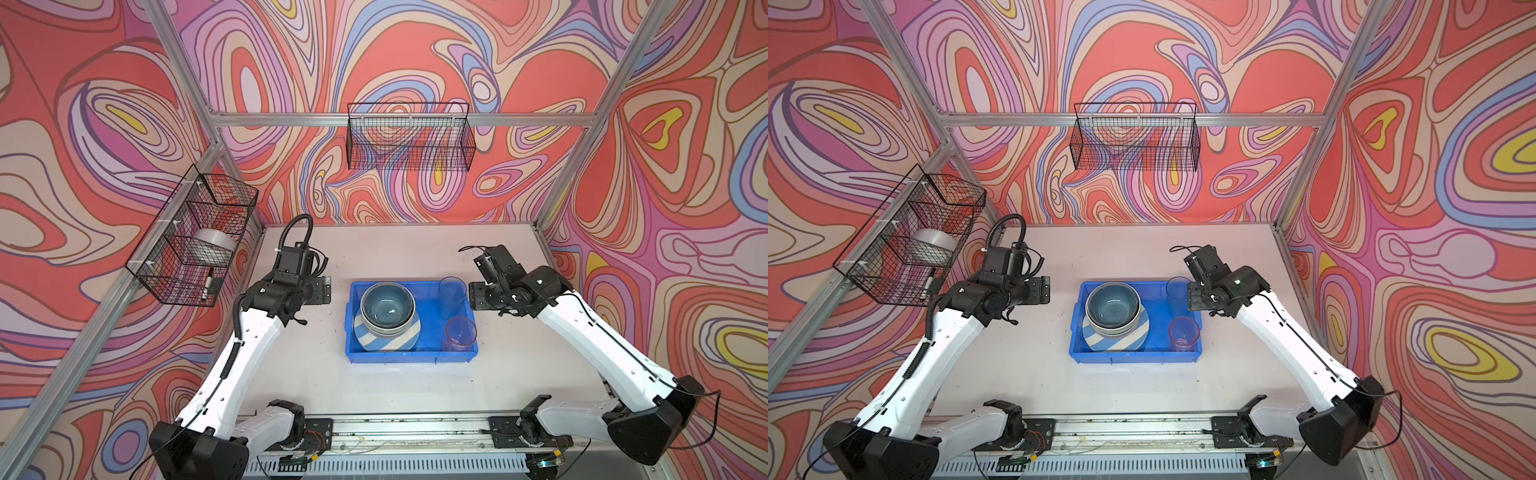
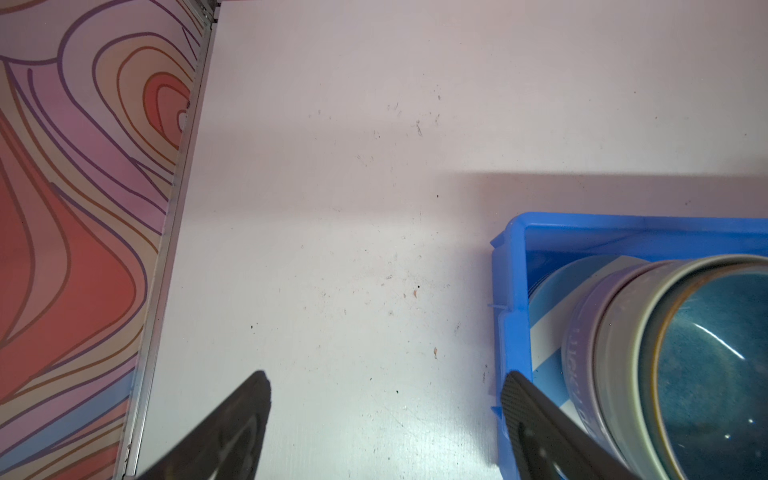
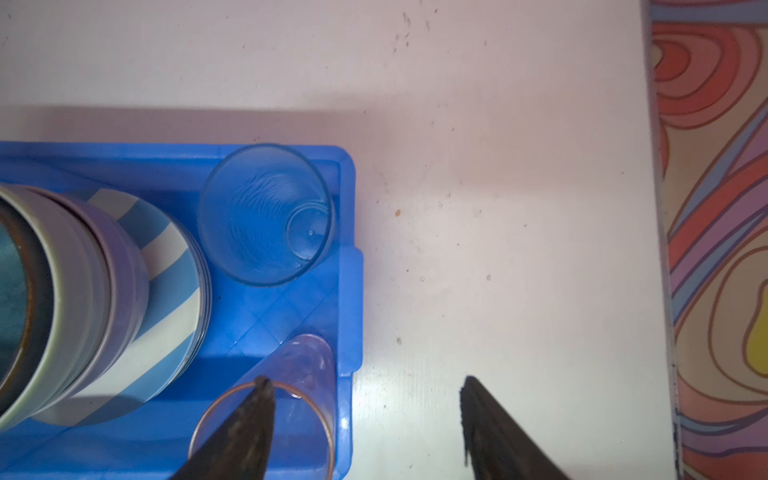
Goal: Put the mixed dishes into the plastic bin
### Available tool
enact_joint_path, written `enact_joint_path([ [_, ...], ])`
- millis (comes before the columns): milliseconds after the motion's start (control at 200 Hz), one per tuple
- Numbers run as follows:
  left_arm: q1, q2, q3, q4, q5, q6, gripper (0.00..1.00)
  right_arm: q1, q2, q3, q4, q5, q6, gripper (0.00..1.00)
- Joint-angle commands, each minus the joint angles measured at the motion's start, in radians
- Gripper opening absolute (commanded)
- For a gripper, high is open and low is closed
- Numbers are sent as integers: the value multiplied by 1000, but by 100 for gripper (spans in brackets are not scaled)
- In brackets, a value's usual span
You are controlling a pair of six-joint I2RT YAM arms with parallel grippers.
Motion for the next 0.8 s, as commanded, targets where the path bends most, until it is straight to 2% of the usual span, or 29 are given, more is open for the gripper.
enact_joint_path([
  [0,21,12,-50,128,18,70,92,-59,-33,-4,110,55,-65,85],
  [120,39,29,-125,238,12,84,94,-111,-49,-45,230,84,-98,98],
  [301,117,55,-210,379,33,24,94,-221,-24,-128,378,43,-112,99],
  [406,156,46,-279,502,106,50,94,-286,-8,-199,481,39,-105,99],
  [546,158,48,-405,734,60,84,95,-370,29,-299,631,40,-105,98],
  [671,167,92,-501,909,-36,71,96,-440,82,-382,768,48,-93,99],
  [796,169,187,-536,1015,-33,67,97,-490,141,-456,914,70,-78,98],
])
